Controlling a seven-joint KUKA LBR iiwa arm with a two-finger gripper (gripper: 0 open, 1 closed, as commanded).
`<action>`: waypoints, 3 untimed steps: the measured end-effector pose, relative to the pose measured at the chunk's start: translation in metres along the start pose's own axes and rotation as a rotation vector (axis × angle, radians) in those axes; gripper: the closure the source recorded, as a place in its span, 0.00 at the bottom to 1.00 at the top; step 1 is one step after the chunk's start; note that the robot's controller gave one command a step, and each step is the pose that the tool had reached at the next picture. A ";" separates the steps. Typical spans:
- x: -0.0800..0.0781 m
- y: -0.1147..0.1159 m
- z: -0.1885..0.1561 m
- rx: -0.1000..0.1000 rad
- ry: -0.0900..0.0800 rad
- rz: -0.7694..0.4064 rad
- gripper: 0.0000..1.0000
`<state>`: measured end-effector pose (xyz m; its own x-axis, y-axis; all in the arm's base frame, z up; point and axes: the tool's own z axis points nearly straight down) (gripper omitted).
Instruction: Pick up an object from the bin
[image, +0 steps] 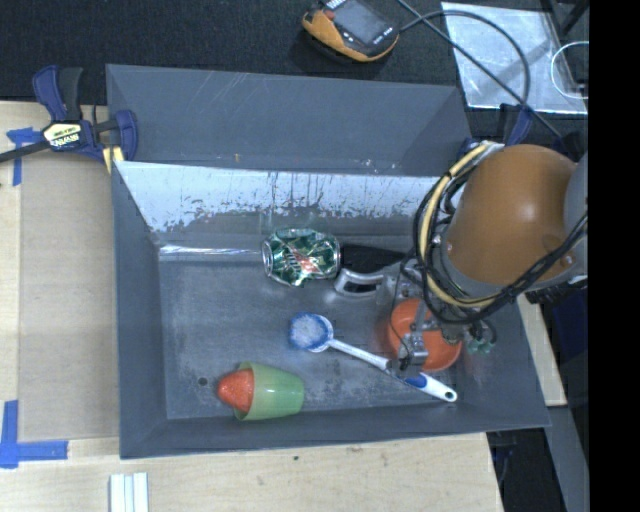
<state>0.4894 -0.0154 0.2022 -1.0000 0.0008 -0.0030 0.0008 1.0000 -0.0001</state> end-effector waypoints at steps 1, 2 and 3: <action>-0.029 0.015 0.097 0.001 0.005 0.335 0.00; -0.045 0.034 0.042 0.000 -0.004 0.143 0.00; -0.039 0.029 0.090 0.002 0.008 0.495 0.00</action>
Offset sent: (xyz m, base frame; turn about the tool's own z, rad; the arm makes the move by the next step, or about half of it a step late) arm 0.0438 0.0348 -0.0422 0.1439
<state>0.5283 0.0132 0.1121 -0.8798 0.4753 0.0043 0.4753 0.8798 -0.0025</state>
